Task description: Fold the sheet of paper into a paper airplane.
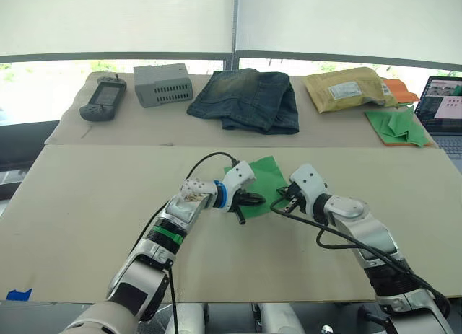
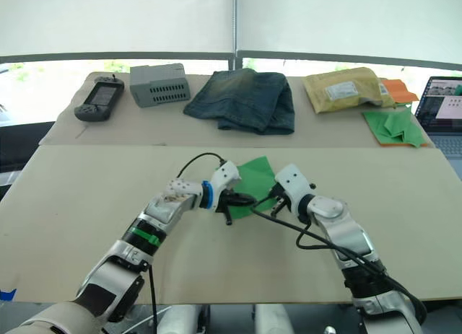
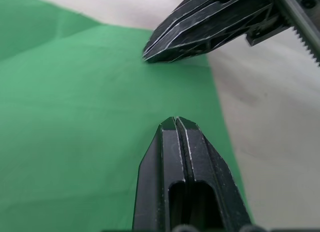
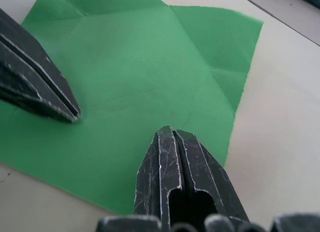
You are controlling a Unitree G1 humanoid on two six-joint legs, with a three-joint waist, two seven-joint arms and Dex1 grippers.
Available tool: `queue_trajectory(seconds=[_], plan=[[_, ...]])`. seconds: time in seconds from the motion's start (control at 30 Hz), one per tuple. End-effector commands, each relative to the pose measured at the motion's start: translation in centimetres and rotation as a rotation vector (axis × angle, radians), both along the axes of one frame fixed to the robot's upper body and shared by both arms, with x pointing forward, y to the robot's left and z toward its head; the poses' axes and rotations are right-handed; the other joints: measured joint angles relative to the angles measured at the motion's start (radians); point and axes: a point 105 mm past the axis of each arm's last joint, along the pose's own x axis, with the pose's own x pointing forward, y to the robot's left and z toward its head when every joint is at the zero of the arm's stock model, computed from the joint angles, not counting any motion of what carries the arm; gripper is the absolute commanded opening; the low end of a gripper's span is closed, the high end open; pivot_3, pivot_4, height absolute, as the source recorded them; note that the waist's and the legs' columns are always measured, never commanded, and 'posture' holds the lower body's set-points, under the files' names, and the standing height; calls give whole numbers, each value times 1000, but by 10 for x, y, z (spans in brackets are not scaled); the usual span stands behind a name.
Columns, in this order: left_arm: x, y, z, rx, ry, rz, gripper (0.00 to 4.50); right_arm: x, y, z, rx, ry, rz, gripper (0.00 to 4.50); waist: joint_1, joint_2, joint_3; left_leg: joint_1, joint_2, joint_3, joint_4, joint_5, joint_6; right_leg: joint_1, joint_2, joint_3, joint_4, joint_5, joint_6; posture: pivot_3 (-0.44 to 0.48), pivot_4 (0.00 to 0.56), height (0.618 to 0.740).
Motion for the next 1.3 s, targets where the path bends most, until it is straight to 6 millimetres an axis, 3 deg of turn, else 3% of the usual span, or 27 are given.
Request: queue_trajectory(seconds=[0.03,0.07,0.17,0.3,0.33,0.43,0.53,0.87,1.17,1.3], plan=[[2,7,15,-29,-32,34,0,-10,-1,-12,-21,49,21,32,1,0,0,0,0,0,0,0,0,0,0,0,0,0,0,0,150,728],[1,10,18,-35,-32,40,0,-10,-1,-9,-12,35,18,32,1,0,0,0,0,0,0,0,0,0,0,0,0,0,0,0,150,728],[1,23,37,-93,-31,88,0,3,-2,30,102,-88,-39,32,-2,0,0,0,0,0,0,0,0,0,0,0,0,0,0,0,150,728],[-2,31,50,-124,-40,122,0,20,-9,57,179,-118,-121,32,-1,1,0,-1,0,0,0,0,0,-1,0,0,1,0,0,0,150,728],[-3,33,52,-131,-45,128,0,23,-9,63,189,-125,-119,628,-3,1,0,-1,0,0,0,0,0,-1,0,0,1,0,0,0,150,728],[-9,41,54,-131,-58,131,0,41,-9,77,206,-135,-124,1619,-8,1,0,0,1,0,0,0,0,-1,0,0,0,0,0,0,150,728],[-11,49,57,-139,-68,162,0,53,-5,75,246,-60,-90,2594,-13,1,0,0,1,0,-1,0,0,-1,0,0,0,1,-2,0,150,728],[-14,73,54,-121,-75,268,0,85,-5,48,360,130,-65,2594,-26,1,1,-1,0,0,-1,0,0,-2,-1,0,0,5,-8,0,150,728],[-14,80,43,-89,-64,299,0,82,10,38,405,233,90,2594,-27,1,1,-1,0,0,-2,0,0,-2,-1,0,0,5,-8,0,150,728],[-12,78,46,-89,-78,282,0,81,10,35,379,250,104,1450,-27,1,1,-1,0,0,-1,0,0,-2,-1,0,0,5,-8,0,150,728]])
